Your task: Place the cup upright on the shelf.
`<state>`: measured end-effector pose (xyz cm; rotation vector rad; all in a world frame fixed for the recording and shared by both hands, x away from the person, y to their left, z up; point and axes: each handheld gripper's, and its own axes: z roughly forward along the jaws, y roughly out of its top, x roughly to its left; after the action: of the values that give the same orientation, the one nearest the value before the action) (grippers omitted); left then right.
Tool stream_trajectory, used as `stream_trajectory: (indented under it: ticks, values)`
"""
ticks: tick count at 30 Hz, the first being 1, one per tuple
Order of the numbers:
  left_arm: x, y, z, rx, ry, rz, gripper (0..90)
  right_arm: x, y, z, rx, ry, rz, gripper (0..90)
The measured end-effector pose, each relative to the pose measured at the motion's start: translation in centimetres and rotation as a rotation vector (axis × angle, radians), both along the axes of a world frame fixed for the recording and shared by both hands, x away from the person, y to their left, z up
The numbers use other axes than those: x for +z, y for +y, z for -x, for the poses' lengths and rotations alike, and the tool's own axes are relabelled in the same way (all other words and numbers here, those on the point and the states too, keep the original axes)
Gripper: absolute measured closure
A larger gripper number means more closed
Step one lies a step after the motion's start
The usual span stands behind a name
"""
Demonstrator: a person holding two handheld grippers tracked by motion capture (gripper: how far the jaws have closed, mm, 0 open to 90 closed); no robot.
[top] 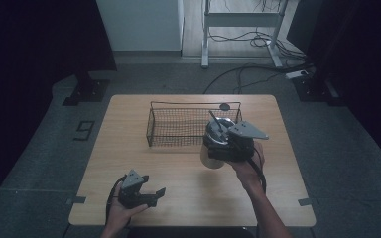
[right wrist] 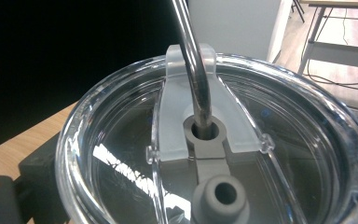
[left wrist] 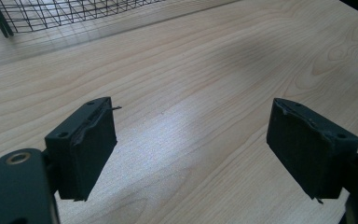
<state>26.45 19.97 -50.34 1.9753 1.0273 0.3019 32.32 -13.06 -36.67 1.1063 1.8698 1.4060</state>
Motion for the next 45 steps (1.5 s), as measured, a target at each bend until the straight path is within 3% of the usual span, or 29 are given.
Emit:
stream_trajectory:
  ticks: [3,10,17,45]
  values:
    - [0.2,0.1,0.1,-0.011,0.003,0.021,15.9,0.3,-0.1,-0.2,-0.006,-0.004,0.000,3.4]
    - [0.2,0.4,0.1,0.009,-0.002,0.015,16.0,1.2,-0.3,-1.2,-0.010,-0.004,-0.019,3.4]
    - [0.1,0.3,0.0,0.005,0.003,0.009,15.9,1.8,-0.4,-1.6,-0.014,-0.028,-0.011,3.4]
    - [0.3,0.8,0.0,0.010,0.007,0.009,15.9,3.3,0.0,-4.5,-0.011,-0.023,0.003,3.4]
